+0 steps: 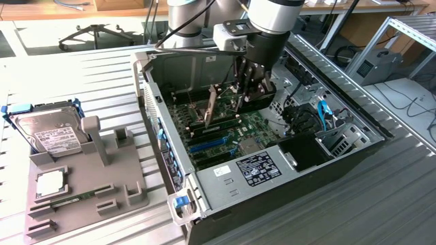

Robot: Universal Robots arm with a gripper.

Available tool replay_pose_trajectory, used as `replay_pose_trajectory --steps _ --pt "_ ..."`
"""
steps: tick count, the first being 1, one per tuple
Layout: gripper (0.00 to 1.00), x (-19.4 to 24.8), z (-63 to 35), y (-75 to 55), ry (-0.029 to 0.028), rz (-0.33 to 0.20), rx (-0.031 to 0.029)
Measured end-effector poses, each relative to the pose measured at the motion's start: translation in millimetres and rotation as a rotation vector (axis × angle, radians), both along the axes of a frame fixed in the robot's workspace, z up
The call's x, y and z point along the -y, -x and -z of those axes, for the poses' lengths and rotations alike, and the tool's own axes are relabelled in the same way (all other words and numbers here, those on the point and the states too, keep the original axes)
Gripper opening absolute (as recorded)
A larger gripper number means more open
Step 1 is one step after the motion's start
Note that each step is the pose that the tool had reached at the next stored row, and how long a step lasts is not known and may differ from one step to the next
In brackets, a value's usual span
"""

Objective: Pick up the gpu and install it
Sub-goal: 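Insert the gpu into the slot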

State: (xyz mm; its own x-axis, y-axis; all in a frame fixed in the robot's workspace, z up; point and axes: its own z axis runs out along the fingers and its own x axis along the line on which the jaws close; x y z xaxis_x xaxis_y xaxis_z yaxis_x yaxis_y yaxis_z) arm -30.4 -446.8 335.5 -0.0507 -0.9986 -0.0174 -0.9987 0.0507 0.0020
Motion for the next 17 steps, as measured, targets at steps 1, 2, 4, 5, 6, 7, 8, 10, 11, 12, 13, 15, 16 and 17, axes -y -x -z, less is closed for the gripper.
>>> replay_pose_trajectory --steps 1,2,4,5,6,7,8,10,11,12,13,15,16,17 --pt "0.27 0.4 0.1 0.1 0.0000 0.000 0.0000" --pt "0.27 0.8 0.3 0.1 -0.0001 0.000 0.0000" --pt "0.27 1.6 0.5 0.3 -0.0001 0.000 0.0001" --pt "0.27 2.1 0.7 0.3 -0.0001 0.000 0.0000" --pt "0.27 2.5 0.8 0.4 0.0000 -0.001 0.0000" --pt "0.27 3.0 0.9 0.5 0.0000 -0.001 0.0000" --pt "0.27 3.5 1.0 0.6 0.0000 -0.001 0.0000" --pt "0.27 4.2 1.3 0.7 -0.0001 -0.001 0.0000" --pt "0.27 4.6 1.4 0.7 -0.0001 -0.001 0.0000" --pt "0.27 5.0 1.5 0.8 -0.0001 -0.001 0.0000" --pt "0.27 5.5 1.6 0.9 0.0000 -0.001 0.0000" --pt "0.27 6.4 1.9 1.0 -0.0001 -0.001 0.0000" --pt "0.27 6.8 2.0 1.0 -0.0001 -0.002 0.0000" --pt "0.27 7.5 2.2 1.1 -0.0001 -0.002 0.0000"
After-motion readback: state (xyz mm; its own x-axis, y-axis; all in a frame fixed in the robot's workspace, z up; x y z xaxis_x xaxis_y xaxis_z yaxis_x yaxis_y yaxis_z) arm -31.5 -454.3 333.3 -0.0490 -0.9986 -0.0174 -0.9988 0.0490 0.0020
